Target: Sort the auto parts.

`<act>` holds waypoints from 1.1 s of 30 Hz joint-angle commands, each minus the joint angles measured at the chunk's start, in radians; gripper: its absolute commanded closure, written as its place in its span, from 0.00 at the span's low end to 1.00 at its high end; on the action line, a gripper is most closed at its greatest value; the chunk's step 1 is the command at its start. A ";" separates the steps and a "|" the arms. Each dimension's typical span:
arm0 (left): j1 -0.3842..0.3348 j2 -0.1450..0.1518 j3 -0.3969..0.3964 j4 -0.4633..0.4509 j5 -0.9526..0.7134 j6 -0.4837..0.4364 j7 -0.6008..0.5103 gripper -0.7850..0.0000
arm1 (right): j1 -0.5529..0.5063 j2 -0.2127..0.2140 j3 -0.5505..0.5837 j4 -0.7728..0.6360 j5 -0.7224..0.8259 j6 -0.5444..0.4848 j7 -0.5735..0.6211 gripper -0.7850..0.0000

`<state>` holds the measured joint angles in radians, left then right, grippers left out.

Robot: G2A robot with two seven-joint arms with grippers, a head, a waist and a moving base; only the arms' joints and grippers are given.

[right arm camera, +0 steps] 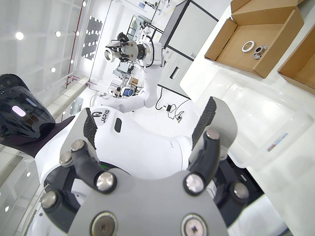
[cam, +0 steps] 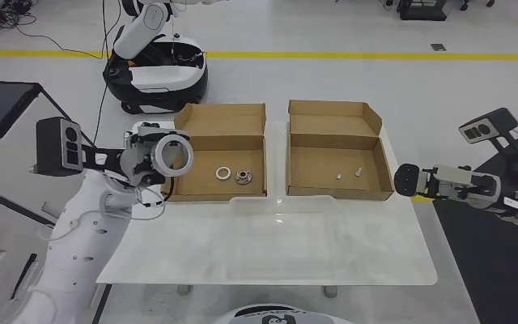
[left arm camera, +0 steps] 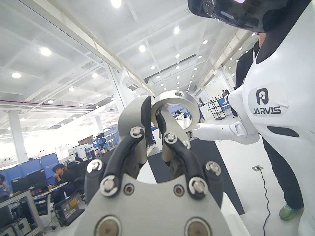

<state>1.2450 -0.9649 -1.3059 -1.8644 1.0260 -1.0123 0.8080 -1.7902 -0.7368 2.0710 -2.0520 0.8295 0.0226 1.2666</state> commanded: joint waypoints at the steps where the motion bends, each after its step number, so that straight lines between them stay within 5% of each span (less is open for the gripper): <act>1: -0.003 0.003 0.002 0.000 -0.009 0.000 0.000 1.00 | 0.000 0.000 0.000 0.000 0.000 0.000 0.000 0.00; 8: -0.005 -0.002 -0.020 -0.015 -0.123 0.000 0.000 1.00 | 0.000 0.000 0.000 0.000 0.000 0.000 0.000 0.00; 30: -0.019 -0.007 0.003 -0.026 -0.089 0.000 0.000 1.00 | 0.000 0.000 0.000 0.000 0.000 0.000 0.000 0.00; 33: -0.004 -0.011 0.009 -0.025 -0.102 0.047 -0.064 1.00 | 0.000 0.000 0.000 0.000 0.000 0.000 0.000 0.00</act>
<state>1.2375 -0.9744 -1.2983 -1.8919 0.9291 -0.9824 0.7694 -1.7902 -0.7368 2.0710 -2.0520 0.8295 0.0226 1.2666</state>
